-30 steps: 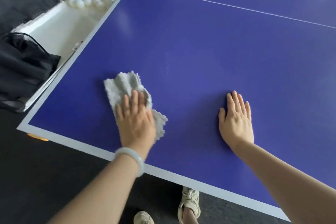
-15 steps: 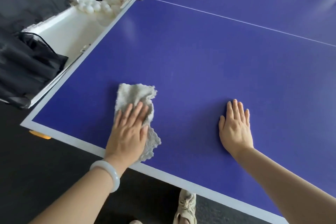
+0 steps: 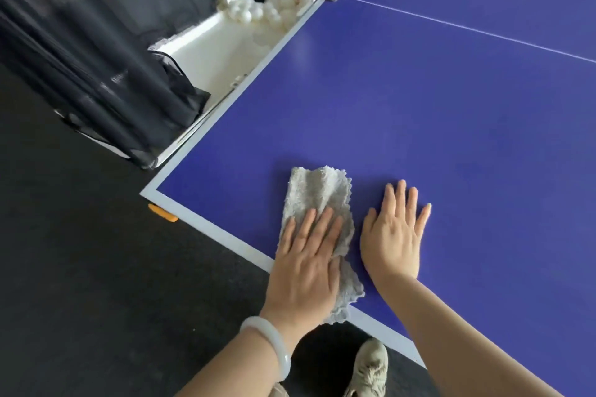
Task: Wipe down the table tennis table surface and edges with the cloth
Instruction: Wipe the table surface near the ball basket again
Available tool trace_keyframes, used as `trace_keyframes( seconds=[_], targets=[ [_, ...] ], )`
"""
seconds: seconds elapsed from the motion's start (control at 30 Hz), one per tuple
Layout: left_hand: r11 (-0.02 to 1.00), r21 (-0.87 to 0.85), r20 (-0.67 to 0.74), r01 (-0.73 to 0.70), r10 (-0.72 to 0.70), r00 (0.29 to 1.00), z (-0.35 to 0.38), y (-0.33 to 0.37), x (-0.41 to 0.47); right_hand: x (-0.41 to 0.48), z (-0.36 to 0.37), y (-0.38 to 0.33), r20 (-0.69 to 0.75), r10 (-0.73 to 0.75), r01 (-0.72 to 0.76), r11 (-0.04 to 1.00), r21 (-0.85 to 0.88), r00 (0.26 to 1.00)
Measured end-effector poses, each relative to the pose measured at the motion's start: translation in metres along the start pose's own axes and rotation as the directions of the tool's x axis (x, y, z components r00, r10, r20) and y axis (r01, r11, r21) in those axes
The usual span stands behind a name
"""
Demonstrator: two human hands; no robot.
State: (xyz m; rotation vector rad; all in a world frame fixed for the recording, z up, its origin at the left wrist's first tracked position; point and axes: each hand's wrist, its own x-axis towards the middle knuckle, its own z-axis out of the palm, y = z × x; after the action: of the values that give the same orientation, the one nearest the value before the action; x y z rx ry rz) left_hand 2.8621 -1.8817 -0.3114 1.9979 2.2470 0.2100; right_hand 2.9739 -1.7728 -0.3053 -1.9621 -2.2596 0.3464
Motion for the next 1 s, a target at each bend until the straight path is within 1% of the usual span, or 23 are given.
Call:
trace_keyframes(
  seconds=[0.03, 0.1, 0.13, 0.2, 0.27, 0.3, 0.33, 0.37, 0.4, 0.47, 0.5, 0.57, 0.63, 0.67, 0.73, 0.8, 0.87, 1.0],
  targets=[
    [1.0, 0.016, 0.001, 0.027, -0.027, 1.0, -0.003, -0.02, -0.001, -0.001, 0.001, 0.002, 0.0, -0.013, 0.013, 1.0, -0.002, 1.0],
    [0.983, 0.058, -0.045, 0.176, -0.174, 0.984, -0.009, -0.067, 0.004, 0.0, 0.003, 0.003, -0.006, -0.024, 0.024, 1.0, -0.012, 1.0],
    [0.962, 0.068, -0.059, 0.266, -0.262, 0.963, -0.014, -0.091, 0.009, 0.0, 0.004, 0.002, -0.008, -0.019, 0.019, 1.0, -0.02, 1.0],
    [0.904, 0.07, -0.043, 0.423, -0.421, 0.906, -0.025, -0.131, 0.022, 0.0, 0.006, -0.002, -0.01, -0.005, 0.004, 1.0, -0.028, 1.0],
    [0.851, 0.072, -0.048, 0.52, -0.518, 0.854, -0.031, -0.144, 0.032, 0.001, 0.007, -0.004, -0.009, 0.0, -0.001, 1.0, -0.028, 1.0],
    [0.833, 0.071, -0.059, 0.549, -0.545, 0.836, -0.031, -0.139, 0.034, 0.0, 0.007, -0.005, -0.008, 0.005, -0.006, 0.999, -0.032, 1.0],
    [0.831, 0.068, -0.067, 0.553, -0.549, 0.833, -0.03, -0.124, 0.035, 0.0, 0.007, -0.006, -0.008, 0.01, -0.011, 0.999, -0.037, 1.0],
    [0.851, 0.054, -0.073, 0.523, -0.519, 0.852, -0.025, -0.104, 0.032, -0.001, 0.006, -0.006, -0.008, 0.013, -0.013, 0.999, -0.041, 1.0],
    [0.889, 0.039, -0.084, 0.455, -0.451, 0.888, -0.019, -0.078, 0.026, -0.001, 0.006, -0.008, -0.007, 0.012, -0.013, 0.999, -0.047, 1.0],
    [0.97, -0.01, -0.073, 0.241, -0.241, 0.968, -0.004, -0.029, 0.01, -0.002, 0.004, -0.009, 0.016, 0.005, -0.004, 0.997, -0.074, 1.0],
    [0.989, -0.036, -0.061, 0.141, -0.143, 0.988, 0.0, -0.014, 0.004, -0.002, 0.003, -0.01, 0.034, -0.003, 0.006, 0.995, -0.095, 0.999],
    [0.999, -0.042, -0.036, 0.002, -0.003, 0.999, -0.001, -0.016, -0.001, -0.002, 0.003, -0.01, 0.06, -0.018, 0.026, 0.991, -0.13, 0.998],
    [0.998, 0.023, -0.027, -0.064, 0.065, 0.998, -0.008, -0.05, 0.004, 0.0, 0.002, -0.01, 0.065, -0.02, 0.03, 0.987, -0.16, 0.998],
    [0.997, 0.056, -0.032, -0.046, 0.048, 0.998, -0.013, -0.074, 0.009, 0.001, 0.002, -0.009, 0.059, -0.016, 0.026, 0.985, -0.168, 0.998],
    [0.993, 0.085, -0.051, 0.081, -0.077, 0.996, -0.022, -0.123, 0.02, 0.0, 0.002, -0.009, 0.044, -0.019, 0.026, 0.985, -0.172, 0.999],
    [0.977, 0.065, -0.05, 0.204, -0.201, 0.978, -0.029, -0.155, 0.028, -0.001, 0.004, -0.009, 0.033, -0.019, 0.024, 0.986, -0.162, 0.999],
    [0.962, 0.073, -0.06, 0.265, -0.261, 0.964, -0.028, -0.16, 0.033, 0.0, 0.004, -0.009, 0.028, -0.017, 0.021, 0.988, -0.154, 0.999],
    [0.932, 0.063, -0.077, 0.357, -0.352, 0.933, -0.024, -0.143, 0.039, -0.001, 0.002, -0.009, 0.027, -0.019, 0.022, 0.993, -0.117, 0.999]
  ],
)
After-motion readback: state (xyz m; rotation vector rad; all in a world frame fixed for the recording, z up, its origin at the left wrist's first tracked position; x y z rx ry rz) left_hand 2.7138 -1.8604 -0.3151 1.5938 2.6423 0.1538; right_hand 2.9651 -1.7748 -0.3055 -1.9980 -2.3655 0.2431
